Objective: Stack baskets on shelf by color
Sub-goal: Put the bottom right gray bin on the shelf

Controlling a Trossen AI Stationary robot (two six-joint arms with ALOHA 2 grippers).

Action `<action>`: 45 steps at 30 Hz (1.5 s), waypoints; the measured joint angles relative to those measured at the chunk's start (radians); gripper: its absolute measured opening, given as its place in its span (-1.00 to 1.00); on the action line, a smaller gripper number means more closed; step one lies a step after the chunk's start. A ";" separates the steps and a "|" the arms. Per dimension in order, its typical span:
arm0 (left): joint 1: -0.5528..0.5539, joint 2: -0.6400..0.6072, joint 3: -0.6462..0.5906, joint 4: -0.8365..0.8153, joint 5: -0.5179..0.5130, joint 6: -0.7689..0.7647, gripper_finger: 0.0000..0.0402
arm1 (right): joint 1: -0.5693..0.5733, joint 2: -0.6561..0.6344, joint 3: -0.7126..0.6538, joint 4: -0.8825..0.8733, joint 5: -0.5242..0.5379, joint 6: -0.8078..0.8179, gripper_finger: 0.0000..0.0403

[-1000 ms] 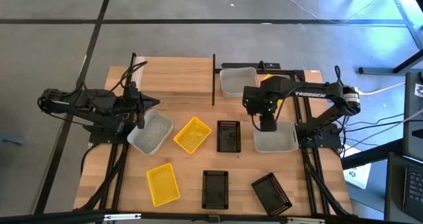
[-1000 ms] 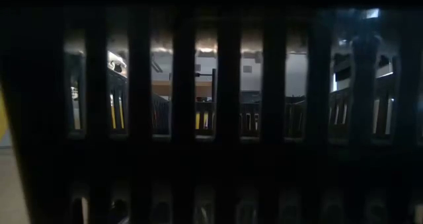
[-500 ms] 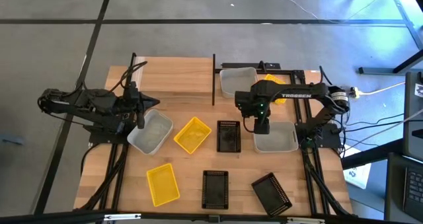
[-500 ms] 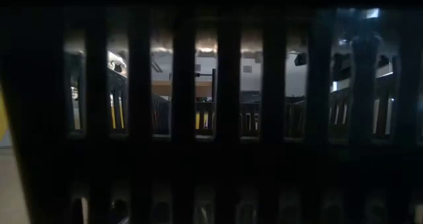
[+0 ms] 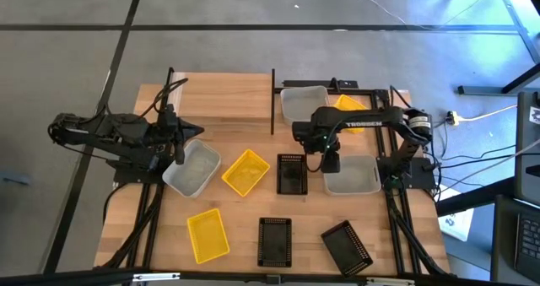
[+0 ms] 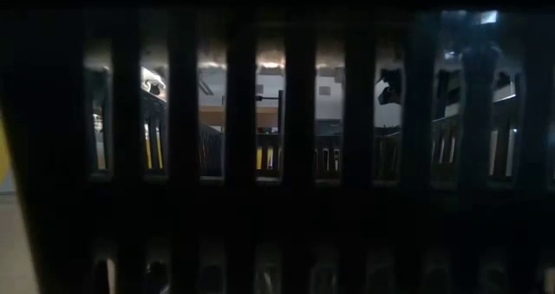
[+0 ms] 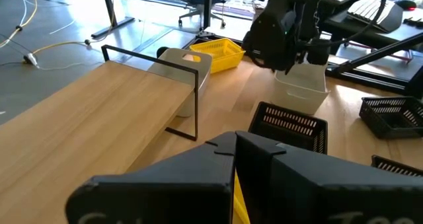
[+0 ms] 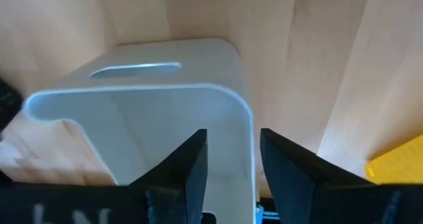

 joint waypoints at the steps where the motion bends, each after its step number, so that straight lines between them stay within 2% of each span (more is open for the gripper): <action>1: 0.000 0.000 0.000 0.000 0.000 0.000 -1.00 | 0.000 0.005 0.000 0.000 0.010 0.001 -0.32; 19: 0.000 0.000 0.000 0.000 0.000 0.000 -1.00 | -0.008 0.145 0.000 0.024 0.022 -0.017 -0.33; 22: 0.000 0.000 0.000 0.000 0.000 0.000 -1.00 | -0.008 0.161 0.000 0.023 0.019 -0.022 -0.45; 27: 0.000 0.000 0.000 0.000 -0.001 0.000 -1.00 | -0.008 0.162 0.000 0.046 0.027 -0.018 -0.90; 28: 0.000 0.000 0.000 0.000 0.000 0.000 -1.00 | -0.008 0.162 0.000 0.049 0.021 -0.014 -0.94; 33: 0.000 0.000 0.000 0.000 -0.001 0.000 -1.00 | -0.008 0.162 0.004 0.033 0.031 -0.020 -0.98; 40: 0.000 0.000 0.000 0.001 -0.010 0.000 -1.00 | -0.008 0.162 0.083 -0.085 0.047 0.014 -0.99; 45: 0.000 0.000 0.000 0.001 -0.011 0.000 -1.00 | -0.002 0.160 0.196 -0.162 0.151 0.068 -0.99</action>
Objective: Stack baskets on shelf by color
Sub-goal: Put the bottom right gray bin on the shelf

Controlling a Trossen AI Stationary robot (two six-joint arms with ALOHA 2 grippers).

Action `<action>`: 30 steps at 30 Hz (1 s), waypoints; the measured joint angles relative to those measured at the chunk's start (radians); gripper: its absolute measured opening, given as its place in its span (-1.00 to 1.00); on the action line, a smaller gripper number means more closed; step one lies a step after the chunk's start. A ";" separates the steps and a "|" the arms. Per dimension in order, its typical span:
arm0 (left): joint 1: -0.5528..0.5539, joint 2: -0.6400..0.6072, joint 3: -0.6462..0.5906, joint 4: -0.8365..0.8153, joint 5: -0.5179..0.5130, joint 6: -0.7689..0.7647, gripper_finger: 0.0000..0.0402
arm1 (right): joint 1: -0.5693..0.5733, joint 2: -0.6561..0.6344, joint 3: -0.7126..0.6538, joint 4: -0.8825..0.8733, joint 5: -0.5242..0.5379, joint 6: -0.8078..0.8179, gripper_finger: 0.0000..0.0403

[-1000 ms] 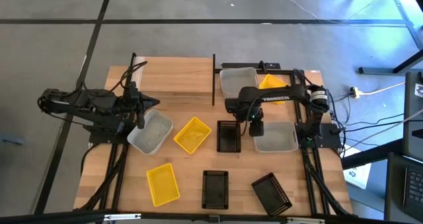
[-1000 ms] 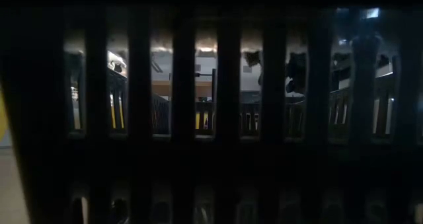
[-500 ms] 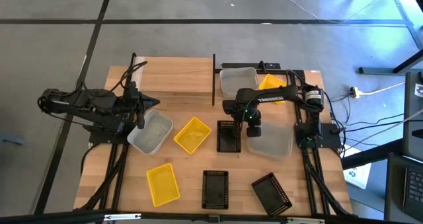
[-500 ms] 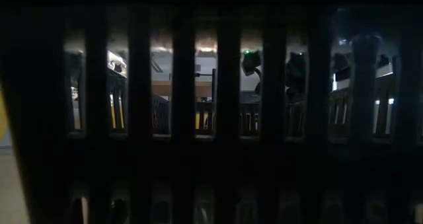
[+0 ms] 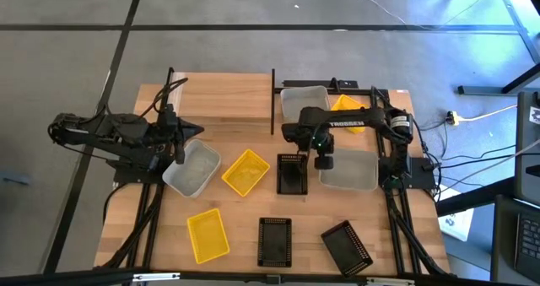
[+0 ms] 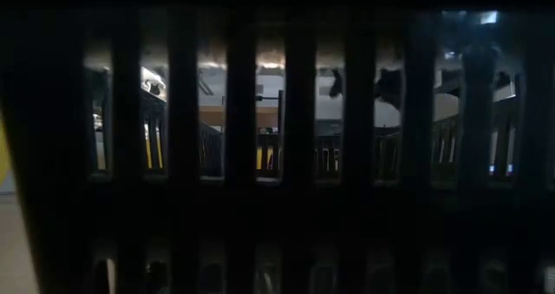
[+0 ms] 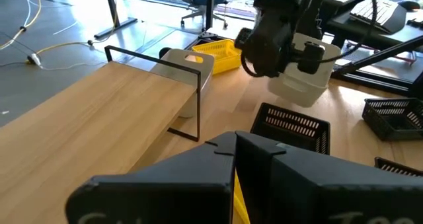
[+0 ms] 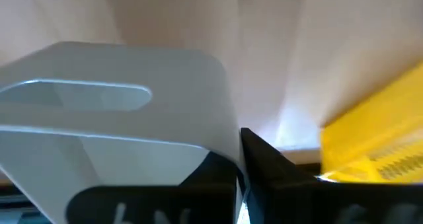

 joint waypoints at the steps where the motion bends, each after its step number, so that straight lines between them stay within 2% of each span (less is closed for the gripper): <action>1: 0.000 0.000 0.000 0.000 0.000 0.000 -1.00 | 0.000 -0.001 0.025 0.000 0.019 0.020 -0.99; 4: 0.000 0.000 0.000 0.001 -0.001 0.014 -1.00 | -0.001 -0.009 0.101 0.005 0.021 0.063 -1.00; 7: 0.000 0.000 0.000 0.001 -0.002 0.095 -1.00 | -0.001 -0.010 0.170 0.003 0.046 0.109 -1.00; 14: 0.000 0.000 0.000 0.016 -0.002 0.105 -1.00 | 0.000 -0.010 0.326 0.002 0.157 0.173 -1.00; 21: 0.000 0.000 0.000 0.016 -0.002 0.104 -1.00 | 0.000 -0.010 0.506 0.003 0.235 0.176 -1.00; 30: 0.000 0.000 0.000 0.015 -0.002 0.105 -1.00 | 0.000 -0.010 0.759 0.004 0.265 0.180 -1.00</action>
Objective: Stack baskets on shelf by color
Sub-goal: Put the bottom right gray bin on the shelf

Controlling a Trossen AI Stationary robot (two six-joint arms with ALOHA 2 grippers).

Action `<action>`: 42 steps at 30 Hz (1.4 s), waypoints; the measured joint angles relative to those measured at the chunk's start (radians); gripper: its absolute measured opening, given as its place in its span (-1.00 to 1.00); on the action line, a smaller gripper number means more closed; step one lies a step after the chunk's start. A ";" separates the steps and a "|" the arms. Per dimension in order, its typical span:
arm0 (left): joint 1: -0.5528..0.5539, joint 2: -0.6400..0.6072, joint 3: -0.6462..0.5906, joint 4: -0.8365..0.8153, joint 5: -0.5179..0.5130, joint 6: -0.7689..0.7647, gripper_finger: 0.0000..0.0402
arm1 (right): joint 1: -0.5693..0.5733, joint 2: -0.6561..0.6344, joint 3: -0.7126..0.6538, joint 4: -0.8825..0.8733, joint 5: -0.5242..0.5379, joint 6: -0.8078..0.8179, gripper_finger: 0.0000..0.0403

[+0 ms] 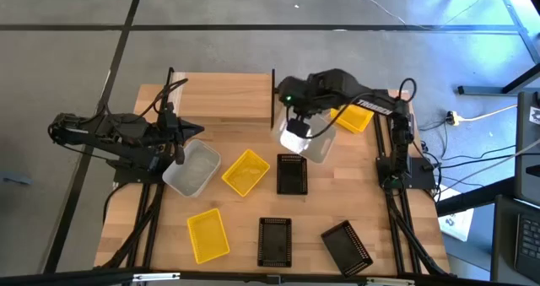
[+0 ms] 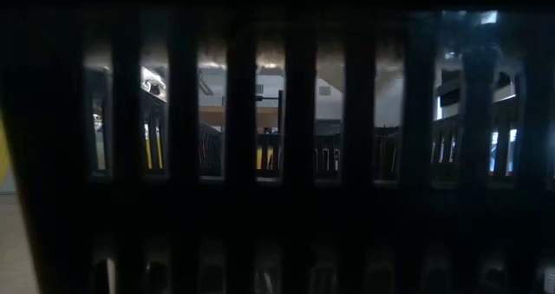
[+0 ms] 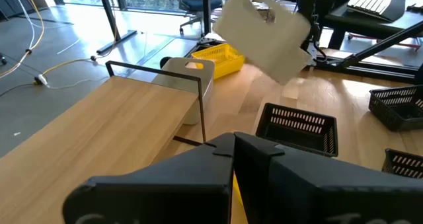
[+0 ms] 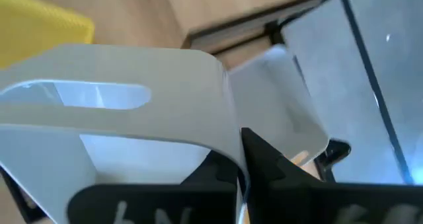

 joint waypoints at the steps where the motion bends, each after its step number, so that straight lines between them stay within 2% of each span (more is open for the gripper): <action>1: 0.000 0.000 0.000 0.000 0.000 0.000 -1.00 | 0.000 0.000 0.029 0.000 0.002 0.010 -1.00; 4: 0.000 0.000 0.000 0.000 -0.028 0.000 -1.00 | -0.010 -0.041 0.010 0.044 0.032 0.066 -1.00; 8: 0.000 0.001 0.000 0.001 -0.086 0.000 -1.00 | -0.039 -0.064 0.035 0.010 0.116 0.183 -1.00; 10: 0.000 0.001 0.000 0.001 -0.099 0.000 -1.00 | -0.049 -0.077 0.032 0.017 0.154 0.170 -1.00; 15: 0.000 0.001 0.000 0.010 -0.150 0.001 -1.00 | -0.069 -0.079 0.031 0.069 0.142 0.070 -1.00; 23: 0.000 0.001 0.000 0.015 -0.279 0.052 -1.00 | -0.098 -0.079 0.032 0.349 0.032 -0.094 -1.00; 25: 0.000 0.001 0.000 0.015 -0.308 0.053 -1.00 | -0.110 -0.079 0.033 0.430 0.009 -0.087 -1.00; 30: 0.000 0.001 0.000 0.015 -0.389 0.074 -1.00 | -0.144 -0.079 0.032 0.574 -0.124 0.011 -1.00; 37: 0.000 0.001 0.000 0.029 -0.431 0.244 -1.00 | -0.186 -0.075 0.032 0.617 -0.117 0.102 -1.00; 42: 0.000 0.001 0.000 0.156 -0.449 0.372 -1.00 | -0.191 -0.033 0.032 0.740 -0.128 0.076 -1.00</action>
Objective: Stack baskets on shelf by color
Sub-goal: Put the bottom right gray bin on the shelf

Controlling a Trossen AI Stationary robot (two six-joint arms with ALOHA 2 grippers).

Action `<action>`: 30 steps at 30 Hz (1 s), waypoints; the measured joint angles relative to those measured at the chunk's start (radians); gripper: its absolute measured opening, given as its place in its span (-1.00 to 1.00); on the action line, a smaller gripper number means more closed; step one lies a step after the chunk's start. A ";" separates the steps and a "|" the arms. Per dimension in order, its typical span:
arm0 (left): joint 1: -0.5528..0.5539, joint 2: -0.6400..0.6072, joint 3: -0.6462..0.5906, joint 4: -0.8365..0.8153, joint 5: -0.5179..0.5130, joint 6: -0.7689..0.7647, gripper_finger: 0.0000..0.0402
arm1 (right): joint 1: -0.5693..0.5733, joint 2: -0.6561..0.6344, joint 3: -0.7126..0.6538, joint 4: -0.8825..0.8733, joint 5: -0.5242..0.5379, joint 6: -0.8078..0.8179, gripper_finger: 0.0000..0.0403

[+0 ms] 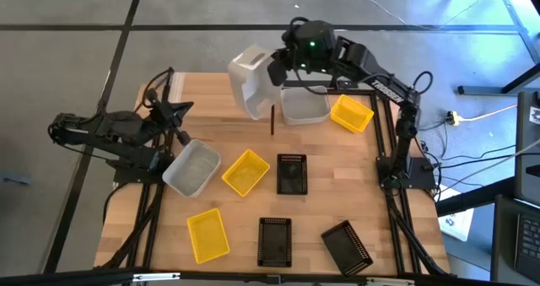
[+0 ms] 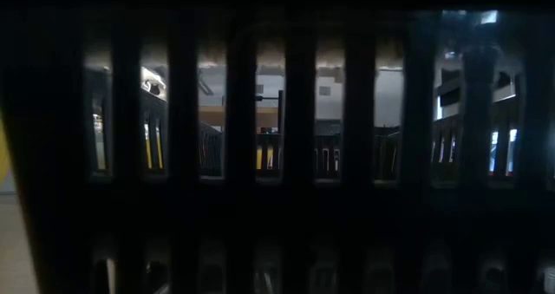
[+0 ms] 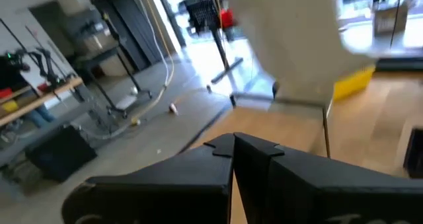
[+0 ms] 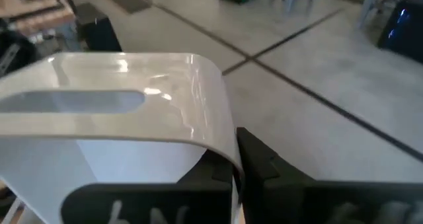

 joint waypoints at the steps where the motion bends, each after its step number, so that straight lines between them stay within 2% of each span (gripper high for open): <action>1: 0.000 0.000 0.003 0.021 0.000 0.023 -1.00 | -0.003 0.011 0.000 0.033 0.001 0.006 -1.00; 7: 0.000 0.000 0.070 0.020 0.007 0.086 -1.00 | -0.022 0.076 -0.001 0.126 0.017 0.171 -1.00; 10: 0.000 0.000 0.106 0.015 0.007 0.108 -1.00 | -0.027 0.095 -0.001 0.094 0.070 0.256 -1.00; 16: 0.000 0.000 0.165 -0.033 0.024 0.125 -1.00 | -0.033 0.093 -0.001 -0.006 0.079 0.381 -1.00; 24: 0.000 0.000 0.166 -0.033 0.028 0.125 -1.00 | -0.032 0.101 -0.024 -0.099 0.064 0.494 -1.00; 30: 0.000 0.006 0.166 -0.034 0.029 0.125 -1.00 | -0.032 0.102 -0.081 -0.097 0.075 0.536 -1.00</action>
